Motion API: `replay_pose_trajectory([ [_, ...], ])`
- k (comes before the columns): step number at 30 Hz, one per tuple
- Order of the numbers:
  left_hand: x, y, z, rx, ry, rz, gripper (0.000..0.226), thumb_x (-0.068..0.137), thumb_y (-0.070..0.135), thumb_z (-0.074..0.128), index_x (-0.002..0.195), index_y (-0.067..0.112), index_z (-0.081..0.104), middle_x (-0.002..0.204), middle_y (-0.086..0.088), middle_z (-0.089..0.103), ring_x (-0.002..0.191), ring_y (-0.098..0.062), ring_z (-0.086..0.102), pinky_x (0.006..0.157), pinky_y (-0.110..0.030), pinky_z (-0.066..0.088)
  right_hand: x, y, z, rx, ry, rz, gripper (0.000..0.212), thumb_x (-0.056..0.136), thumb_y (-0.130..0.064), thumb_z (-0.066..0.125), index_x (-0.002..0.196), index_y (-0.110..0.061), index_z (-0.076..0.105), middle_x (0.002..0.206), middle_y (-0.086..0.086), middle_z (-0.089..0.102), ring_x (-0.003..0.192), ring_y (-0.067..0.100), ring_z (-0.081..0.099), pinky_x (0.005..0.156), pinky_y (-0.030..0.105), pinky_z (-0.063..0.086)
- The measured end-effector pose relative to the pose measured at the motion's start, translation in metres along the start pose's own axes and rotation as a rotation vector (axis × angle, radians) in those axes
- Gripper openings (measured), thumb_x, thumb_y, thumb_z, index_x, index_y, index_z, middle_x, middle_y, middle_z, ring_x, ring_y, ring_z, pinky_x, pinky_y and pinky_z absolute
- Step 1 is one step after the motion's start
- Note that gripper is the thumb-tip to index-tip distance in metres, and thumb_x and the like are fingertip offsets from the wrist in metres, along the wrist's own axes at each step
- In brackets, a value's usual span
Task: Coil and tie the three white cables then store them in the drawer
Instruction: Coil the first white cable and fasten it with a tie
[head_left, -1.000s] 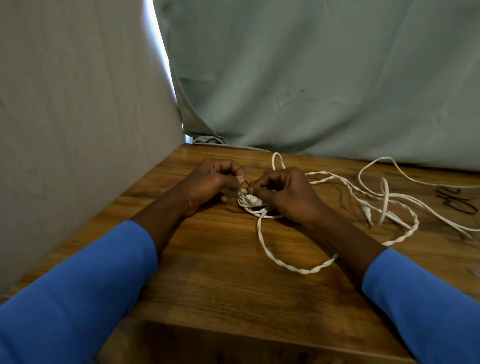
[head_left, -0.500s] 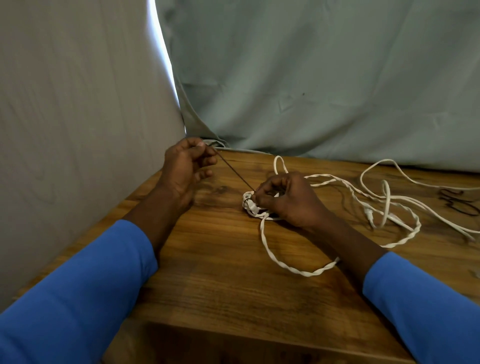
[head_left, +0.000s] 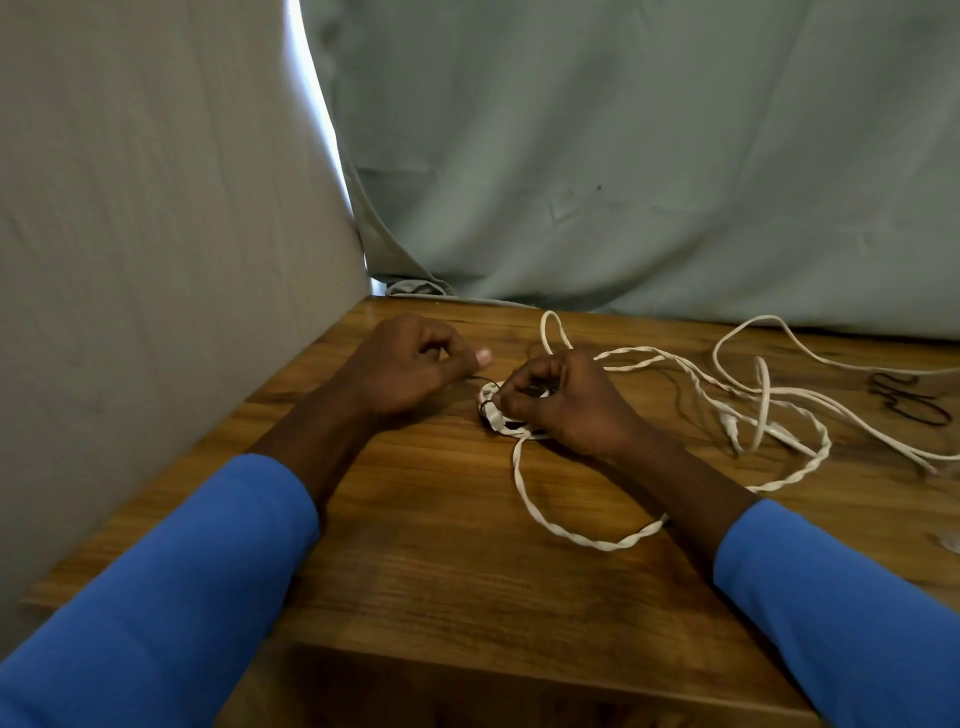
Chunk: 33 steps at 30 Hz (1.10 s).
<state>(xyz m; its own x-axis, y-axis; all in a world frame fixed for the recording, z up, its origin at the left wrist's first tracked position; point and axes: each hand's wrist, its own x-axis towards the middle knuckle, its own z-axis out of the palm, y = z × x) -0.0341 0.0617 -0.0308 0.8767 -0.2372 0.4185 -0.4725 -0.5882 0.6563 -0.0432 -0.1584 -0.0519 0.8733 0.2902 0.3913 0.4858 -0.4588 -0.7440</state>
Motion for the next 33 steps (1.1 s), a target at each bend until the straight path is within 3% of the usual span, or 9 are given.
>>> replay_pose_trajectory([
  [3, -0.002, 0.004, 0.001, 0.008, -0.088, 0.014, 0.05, 0.086, 0.044, 0.079, 0.049, 0.02, 0.055, 0.048, 0.003, 0.05, 0.05, -0.019, 0.047, 0.059, -0.035, 0.043, 0.0, 0.001, 0.0, 0.006, 0.005, -0.012, 0.002, 0.087, -0.01, 0.08, 0.088, -0.01, 0.081, 0.084, -0.001, 0.08, 0.083, 0.014, 0.075, 0.082, 0.035, 0.061],
  [6, -0.002, 0.0, 0.001, -0.269, 0.006, -0.05, 0.055, 0.089, 0.034, 0.079, 0.05, 0.021, 0.043, 0.047, 0.003, 0.039, 0.049, -0.016, 0.037, 0.063, -0.026, 0.041, 0.0, 0.0, 0.0, 0.0, 0.005, -0.002, 0.002, 0.087, -0.011, 0.079, 0.088, -0.011, 0.081, 0.086, -0.003, 0.08, 0.084, 0.011, 0.074, 0.081, 0.03, 0.06],
  [8, -0.002, -0.003, 0.002, -0.236, -0.015, -0.048, 0.051, 0.083, 0.045, 0.081, 0.053, 0.021, 0.048, 0.051, 0.0, 0.047, 0.052, -0.021, 0.045, 0.068, -0.028, 0.046, -0.001, 0.0, 0.001, -0.014, 0.013, -0.012, 0.003, 0.087, -0.011, 0.079, 0.089, -0.011, 0.081, 0.086, -0.003, 0.08, 0.083, 0.01, 0.074, 0.078, 0.025, 0.059],
  [11, -0.002, -0.003, 0.003, 0.003, -0.144, 0.019, 0.039, 0.078, 0.064, 0.079, 0.077, 0.025, 0.075, 0.079, -0.005, 0.074, 0.079, -0.03, 0.069, 0.084, -0.054, 0.057, 0.0, 0.001, 0.001, -0.033, 0.013, -0.025, 0.003, 0.087, -0.013, 0.08, 0.09, -0.012, 0.082, 0.084, -0.001, 0.079, 0.08, 0.011, 0.073, 0.077, 0.027, 0.058],
  [13, -0.001, 0.001, 0.007, -0.127, -0.164, 0.035, 0.028, 0.09, 0.043, 0.075, 0.08, 0.017, 0.078, 0.076, -0.002, 0.075, 0.076, -0.019, 0.071, 0.08, -0.045, 0.058, 0.0, 0.0, 0.001, -0.025, 0.011, -0.018, 0.002, 0.087, -0.014, 0.081, 0.089, -0.013, 0.082, 0.083, -0.003, 0.079, 0.08, 0.009, 0.073, 0.076, 0.026, 0.057],
  [16, -0.002, 0.006, 0.012, -0.355, -0.105, -0.047, 0.036, 0.1, 0.028, 0.065, 0.069, 0.009, 0.067, 0.052, -0.001, 0.054, 0.045, -0.01, 0.047, 0.051, -0.02, 0.042, -0.001, -0.002, 0.002, 0.0, -0.001, -0.018, 0.002, 0.088, -0.015, 0.081, 0.088, -0.013, 0.081, 0.083, -0.005, 0.079, 0.08, 0.008, 0.073, 0.075, 0.023, 0.057],
  [21, 0.001, 0.005, 0.017, -0.565, 0.024, -0.17, 0.041, 0.101, 0.026, 0.063, 0.061, 0.018, 0.063, 0.055, 0.0, 0.044, 0.05, -0.011, 0.037, 0.047, -0.024, 0.039, 0.002, -0.002, 0.001, 0.105, 0.014, 0.02, 0.005, 0.089, -0.014, 0.079, 0.091, -0.01, 0.081, 0.088, 0.0, 0.08, 0.085, 0.018, 0.075, 0.079, 0.034, 0.061],
  [28, 0.0, 0.008, 0.026, -0.744, 0.036, -0.235, 0.038, 0.105, 0.025, 0.055, 0.07, 0.013, 0.055, 0.047, 0.005, 0.036, 0.039, -0.01, 0.037, 0.047, -0.024, 0.045, -0.001, -0.01, 0.009, -0.023, 0.061, -0.044, 0.01, 0.095, -0.021, 0.074, 0.089, -0.019, 0.082, 0.08, -0.012, 0.076, 0.078, 0.0, 0.07, 0.064, 0.009, 0.047],
  [33, 0.001, 0.012, 0.027, -0.827, 0.037, -0.218, 0.037, 0.106, 0.025, 0.053, 0.072, 0.012, 0.058, 0.055, -0.001, 0.043, 0.046, -0.011, 0.041, 0.045, -0.02, 0.042, -0.007, -0.027, 0.016, -0.011, 0.104, -0.025, 0.031, 0.094, -0.054, 0.066, 0.082, -0.027, 0.078, 0.079, -0.012, 0.075, 0.078, -0.001, 0.069, 0.071, 0.027, 0.051],
])
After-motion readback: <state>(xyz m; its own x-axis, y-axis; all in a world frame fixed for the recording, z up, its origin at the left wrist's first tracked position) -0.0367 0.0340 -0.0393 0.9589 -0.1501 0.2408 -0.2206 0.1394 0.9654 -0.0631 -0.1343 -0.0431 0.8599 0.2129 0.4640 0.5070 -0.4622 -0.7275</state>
